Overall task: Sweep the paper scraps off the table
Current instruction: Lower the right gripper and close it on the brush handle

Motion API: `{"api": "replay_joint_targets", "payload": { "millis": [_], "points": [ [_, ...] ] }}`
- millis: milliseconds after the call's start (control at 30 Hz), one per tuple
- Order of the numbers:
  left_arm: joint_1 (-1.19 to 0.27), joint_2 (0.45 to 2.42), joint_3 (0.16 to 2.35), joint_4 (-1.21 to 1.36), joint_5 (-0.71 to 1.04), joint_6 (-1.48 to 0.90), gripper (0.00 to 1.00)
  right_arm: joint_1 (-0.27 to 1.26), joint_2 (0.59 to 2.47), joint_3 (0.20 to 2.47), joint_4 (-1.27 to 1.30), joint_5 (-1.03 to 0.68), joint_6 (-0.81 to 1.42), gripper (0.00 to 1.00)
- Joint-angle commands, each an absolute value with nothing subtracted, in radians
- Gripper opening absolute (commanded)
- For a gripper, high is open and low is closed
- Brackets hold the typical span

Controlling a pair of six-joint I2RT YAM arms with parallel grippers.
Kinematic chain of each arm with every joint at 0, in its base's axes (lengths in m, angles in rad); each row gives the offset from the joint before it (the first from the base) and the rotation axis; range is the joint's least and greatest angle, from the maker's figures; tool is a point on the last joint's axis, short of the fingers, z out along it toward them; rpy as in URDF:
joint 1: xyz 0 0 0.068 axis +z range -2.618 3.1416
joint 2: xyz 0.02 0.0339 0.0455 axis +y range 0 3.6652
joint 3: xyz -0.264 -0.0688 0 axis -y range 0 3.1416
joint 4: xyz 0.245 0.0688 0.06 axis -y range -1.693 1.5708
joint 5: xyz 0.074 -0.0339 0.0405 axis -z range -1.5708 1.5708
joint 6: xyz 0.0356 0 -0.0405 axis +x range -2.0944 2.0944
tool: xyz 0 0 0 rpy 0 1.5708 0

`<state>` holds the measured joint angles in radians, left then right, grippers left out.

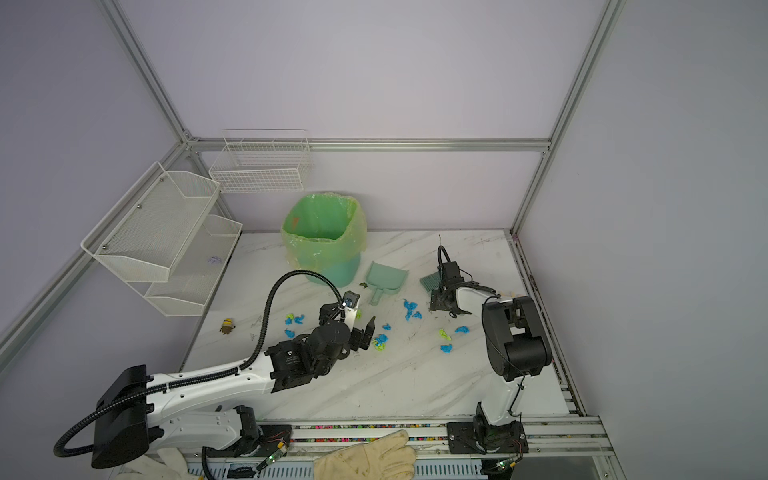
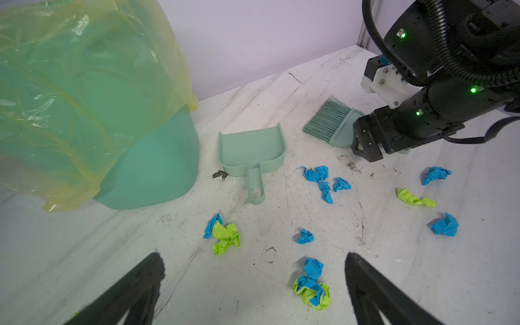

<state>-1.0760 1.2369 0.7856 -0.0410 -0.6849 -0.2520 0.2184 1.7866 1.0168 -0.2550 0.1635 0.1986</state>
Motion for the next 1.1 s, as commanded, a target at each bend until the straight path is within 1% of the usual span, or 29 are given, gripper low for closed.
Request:
{"api": "replay_joint_targets", "payload": {
  "millis": [0,100,167,200,400,533,600,667,800,967,1067],
  "points": [
    [-1.079,1.225,0.839,-0.031,-0.698,-0.275,0.99,0.216,1.822,1.003,-0.278,0.149,0.183,0.84],
    [-1.080,1.221,0.835,-0.030,-0.704,-0.274,1.00,0.218,1.813,0.989,-0.258,0.107,0.181,0.75],
    [-1.079,1.226,0.834,-0.028,-0.707,-0.267,0.99,0.219,1.807,0.979,-0.242,0.060,0.186,0.66],
    [-1.078,1.229,0.836,-0.028,-0.710,-0.264,1.00,0.223,1.806,0.977,-0.235,0.042,0.193,0.63],
    [-1.078,1.263,0.853,-0.023,-0.721,-0.271,1.00,0.275,1.854,0.995,-0.199,-0.027,0.232,0.54],
    [-1.078,1.293,0.880,-0.041,-0.712,-0.298,1.00,0.303,1.892,1.025,-0.210,-0.018,0.235,0.49],
    [-1.078,1.313,0.902,-0.054,-0.700,-0.314,1.00,0.310,1.897,1.032,-0.211,-0.013,0.236,0.44],
    [-1.078,1.332,0.922,-0.060,-0.694,-0.326,1.00,0.310,1.903,1.035,-0.212,-0.017,0.237,0.37],
    [-1.072,1.375,0.962,-0.084,-0.686,-0.368,1.00,0.310,1.911,1.038,-0.216,-0.020,0.238,0.19],
    [-1.047,1.451,1.038,-0.194,-0.671,-0.463,1.00,0.310,1.898,1.031,-0.203,-0.030,0.239,0.00],
    [-1.026,1.476,1.074,-0.234,-0.638,-0.493,1.00,0.310,1.855,1.032,-0.198,0.000,0.245,0.00]
  ]
}}
